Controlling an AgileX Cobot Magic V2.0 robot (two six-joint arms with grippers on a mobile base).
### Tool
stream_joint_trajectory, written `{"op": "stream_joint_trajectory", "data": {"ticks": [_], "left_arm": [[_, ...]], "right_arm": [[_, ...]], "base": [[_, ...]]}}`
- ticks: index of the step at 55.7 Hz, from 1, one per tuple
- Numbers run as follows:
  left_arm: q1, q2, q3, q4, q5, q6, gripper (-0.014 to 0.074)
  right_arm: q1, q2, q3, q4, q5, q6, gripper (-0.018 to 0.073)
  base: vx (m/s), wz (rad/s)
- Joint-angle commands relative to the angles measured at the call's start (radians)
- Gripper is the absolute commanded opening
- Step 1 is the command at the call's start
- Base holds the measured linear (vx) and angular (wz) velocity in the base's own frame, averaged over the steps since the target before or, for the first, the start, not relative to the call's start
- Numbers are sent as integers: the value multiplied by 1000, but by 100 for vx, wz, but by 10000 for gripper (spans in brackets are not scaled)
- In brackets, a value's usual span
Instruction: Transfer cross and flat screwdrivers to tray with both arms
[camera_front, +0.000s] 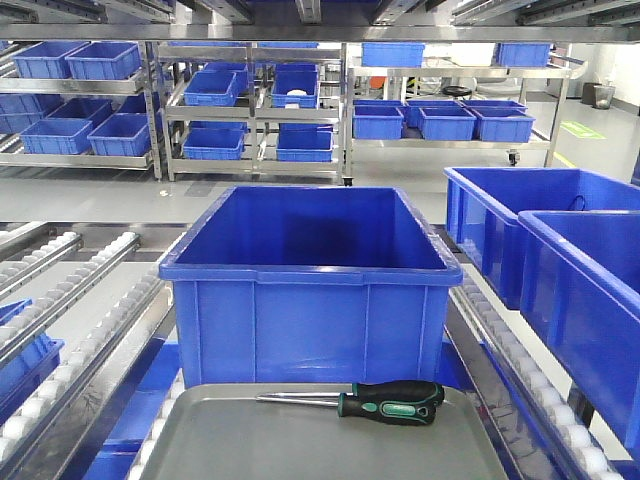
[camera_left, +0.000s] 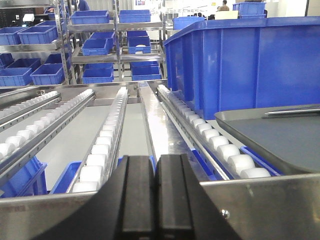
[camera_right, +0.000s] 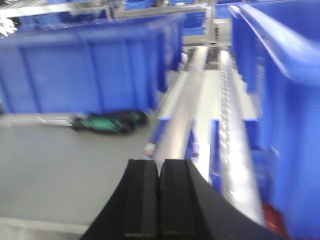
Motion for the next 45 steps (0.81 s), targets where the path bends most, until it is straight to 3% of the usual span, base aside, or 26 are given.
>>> {"op": "stream_joint_trajectory", "data": {"ticks": [1, 7, 8, 14, 23, 32, 39, 45], "left_arm": [[0, -17, 31, -1, -75, -7, -8], [0, -17, 31, -1, -75, -7, -8], [0, -17, 31, -1, -75, -7, -8], [0, -17, 31, -1, -75, -7, -8], [0, -17, 31, -1, -75, -7, -8], [0, -17, 31, -1, -75, -7, -8], [0, -17, 31, -1, -75, -7, -8], [0, -17, 31, -1, -75, -7, -8]], "right_arm": [[-69, -42, 35, -40, -87, 11, -12], [-173, -95, 121, -32, -133, 3, -12], [-225, -127, 201, 7, -210, -44, -12], [-263, -181, 331, 104, -396, -155, -12], [-262, -283, 320, 80, -277, -183, -9], [-263, -286, 320, 167, -248, -199, -8], [-263, -286, 320, 280, -249, -353, -8], [-263, -286, 320, 262, -248, -377, -8]], "base": [[0, 0], [0, 0], [0, 0], [0, 0], [0, 0], [0, 0], [0, 0], [0, 0]]}}
